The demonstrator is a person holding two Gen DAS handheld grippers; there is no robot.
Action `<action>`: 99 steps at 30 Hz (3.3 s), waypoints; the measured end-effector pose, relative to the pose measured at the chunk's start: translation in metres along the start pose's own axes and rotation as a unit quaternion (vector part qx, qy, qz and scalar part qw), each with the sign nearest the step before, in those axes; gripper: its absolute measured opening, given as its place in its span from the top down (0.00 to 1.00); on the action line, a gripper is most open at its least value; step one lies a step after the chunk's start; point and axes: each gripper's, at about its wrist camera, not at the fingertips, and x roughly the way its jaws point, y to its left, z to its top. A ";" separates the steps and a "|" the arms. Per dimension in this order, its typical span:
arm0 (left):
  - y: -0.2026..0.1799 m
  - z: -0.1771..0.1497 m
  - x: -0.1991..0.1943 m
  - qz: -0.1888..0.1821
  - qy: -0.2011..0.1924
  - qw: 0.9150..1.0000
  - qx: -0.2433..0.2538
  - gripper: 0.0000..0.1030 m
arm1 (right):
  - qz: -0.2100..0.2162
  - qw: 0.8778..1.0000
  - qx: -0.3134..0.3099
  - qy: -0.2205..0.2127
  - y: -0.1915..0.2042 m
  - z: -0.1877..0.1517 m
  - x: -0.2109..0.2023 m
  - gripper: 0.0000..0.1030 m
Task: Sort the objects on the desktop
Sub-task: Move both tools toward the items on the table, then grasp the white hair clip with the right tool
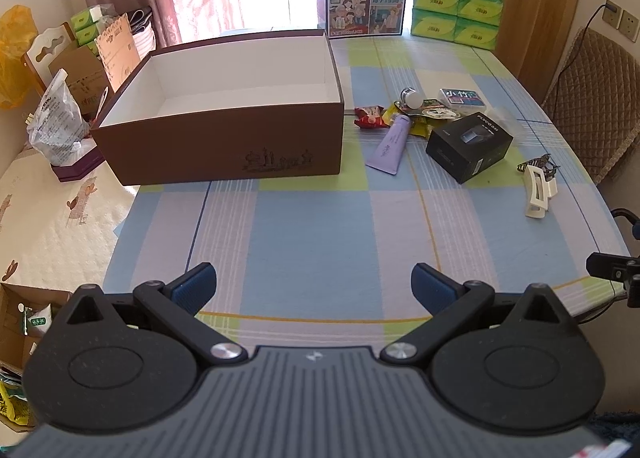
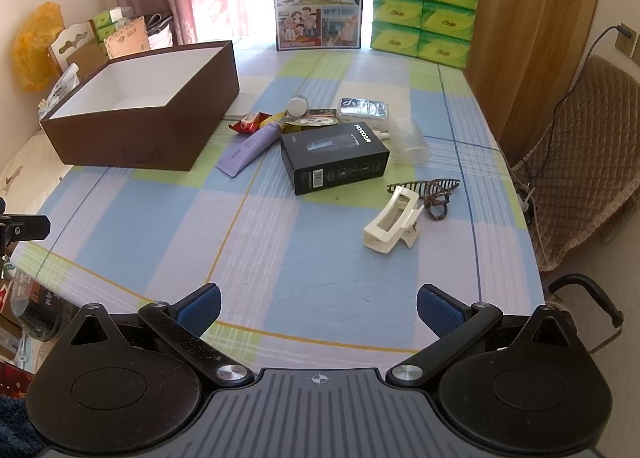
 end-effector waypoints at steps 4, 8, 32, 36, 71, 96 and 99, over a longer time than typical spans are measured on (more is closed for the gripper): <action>0.001 0.002 0.003 -0.003 0.002 1.000 0.001 0.01 | 0.000 1.000 0.000 0.001 0.002 0.002 0.003 0.02; 0.002 0.005 0.006 -0.004 0.003 1.000 0.002 0.01 | -0.001 1.000 0.000 0.002 0.003 0.004 0.006 0.02; 0.006 0.017 0.020 -0.011 0.013 1.000 0.006 0.01 | 0.008 1.000 -0.013 0.007 0.007 0.023 0.022 0.02; 0.005 0.016 0.024 -0.021 0.018 1.000 0.007 0.01 | 0.004 1.000 -0.012 0.010 0.006 0.023 0.024 0.02; -0.053 0.042 0.083 -0.105 0.018 0.991 0.074 0.01 | -0.023 0.998 0.056 0.009 -0.042 0.019 0.055 0.02; -0.107 0.095 0.172 -0.130 -0.001 0.984 0.121 0.04 | -0.041 0.997 0.065 0.009 -0.086 0.049 0.136 0.15; -0.110 0.101 0.183 -0.125 0.003 0.984 0.125 0.04 | -0.038 0.997 0.062 0.023 -0.087 0.052 0.149 0.19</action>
